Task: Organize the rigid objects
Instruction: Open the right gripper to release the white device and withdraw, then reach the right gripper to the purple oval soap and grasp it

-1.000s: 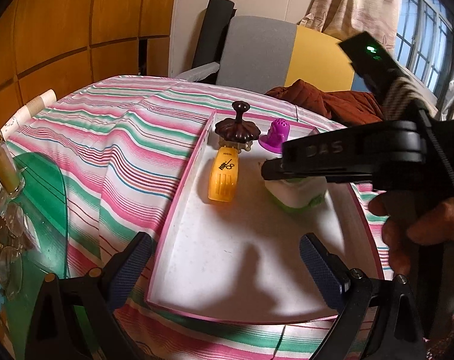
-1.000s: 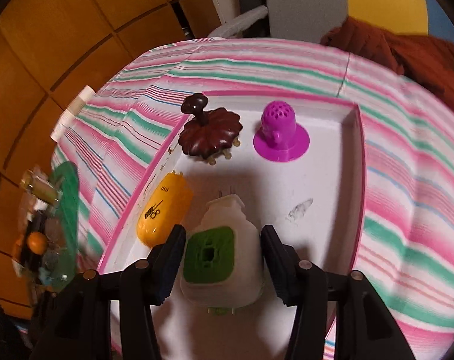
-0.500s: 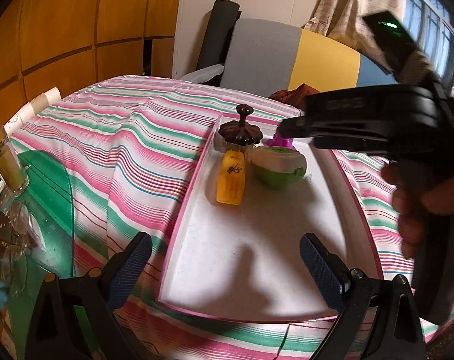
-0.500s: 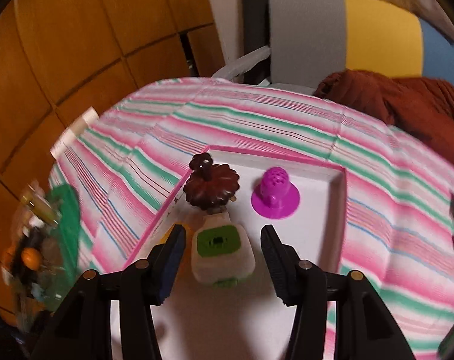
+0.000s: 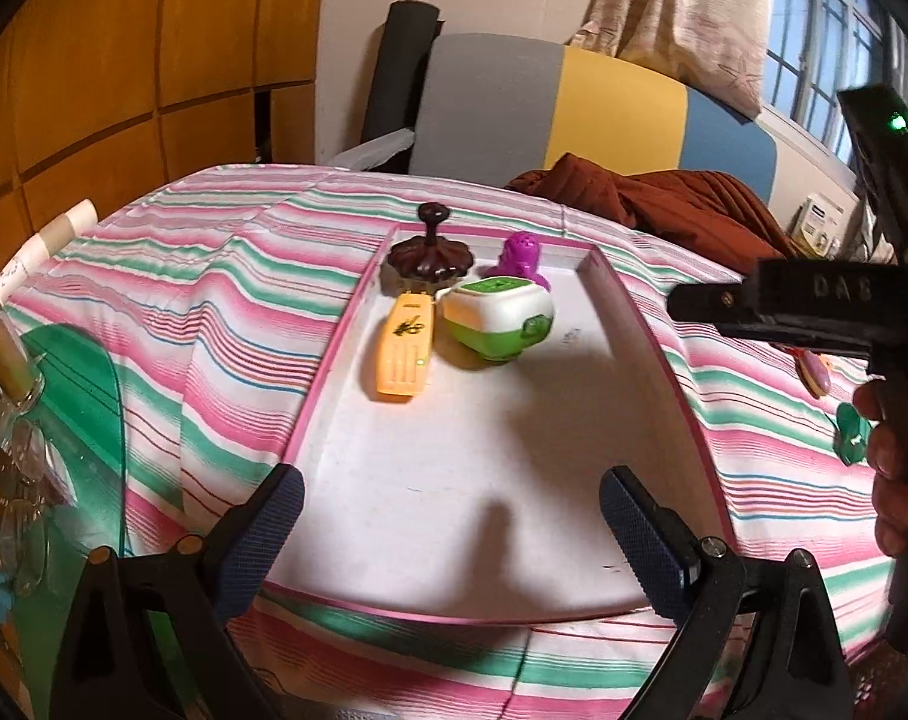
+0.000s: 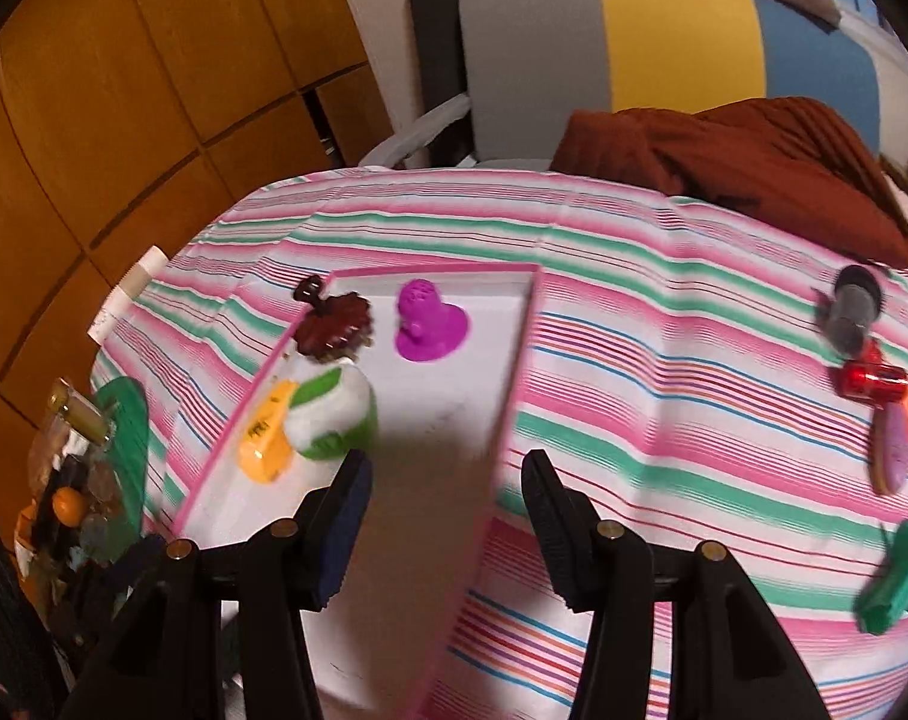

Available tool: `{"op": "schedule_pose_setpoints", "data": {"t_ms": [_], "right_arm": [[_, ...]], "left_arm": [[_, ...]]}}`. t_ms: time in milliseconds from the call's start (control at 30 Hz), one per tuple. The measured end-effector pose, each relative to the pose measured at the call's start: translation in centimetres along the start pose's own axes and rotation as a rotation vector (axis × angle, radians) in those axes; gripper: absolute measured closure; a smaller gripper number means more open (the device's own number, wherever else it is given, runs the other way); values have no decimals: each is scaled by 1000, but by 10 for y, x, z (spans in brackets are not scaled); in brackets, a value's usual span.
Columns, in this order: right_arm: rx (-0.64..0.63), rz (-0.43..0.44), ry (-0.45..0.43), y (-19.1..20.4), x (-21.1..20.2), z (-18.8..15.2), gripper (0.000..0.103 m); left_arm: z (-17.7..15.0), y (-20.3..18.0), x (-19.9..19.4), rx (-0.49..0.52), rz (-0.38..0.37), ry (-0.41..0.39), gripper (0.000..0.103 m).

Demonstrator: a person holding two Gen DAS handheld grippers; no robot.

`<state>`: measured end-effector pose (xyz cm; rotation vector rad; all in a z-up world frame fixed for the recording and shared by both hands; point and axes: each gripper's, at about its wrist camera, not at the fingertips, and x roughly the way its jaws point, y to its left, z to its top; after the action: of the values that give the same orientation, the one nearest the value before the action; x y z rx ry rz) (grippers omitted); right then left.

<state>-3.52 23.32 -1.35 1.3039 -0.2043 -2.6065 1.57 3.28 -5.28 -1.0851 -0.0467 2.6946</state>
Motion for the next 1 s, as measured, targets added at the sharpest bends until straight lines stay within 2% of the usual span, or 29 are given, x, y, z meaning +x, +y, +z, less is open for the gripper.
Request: {"op": "schedule_pose_setpoints", "data": {"t_ms": [267, 400, 567, 767, 867, 1000], "right_arm": [[44, -78, 14, -42, -21, -31, 51], [82, -152, 12, -71, -30, -47, 51], [181, -242, 10, -121, -49, -62, 51], [370, -400, -72, -194, -86, -72, 51], [481, -412, -70, -232, -93, -73, 51], [600, -370, -20, -268, -88, -79, 51]], "left_arm": [[-2, -21, -6, 47, -43, -5, 3], [-4, -35, -10, 81, -75, -6, 3], [-4, -52, -17, 120, -129, -18, 3], [-6, -74, -25, 176, -161, -37, 1], [-8, -82, -27, 201, -169, -34, 1], [-10, -87, -29, 222, -171, -37, 1]]}}
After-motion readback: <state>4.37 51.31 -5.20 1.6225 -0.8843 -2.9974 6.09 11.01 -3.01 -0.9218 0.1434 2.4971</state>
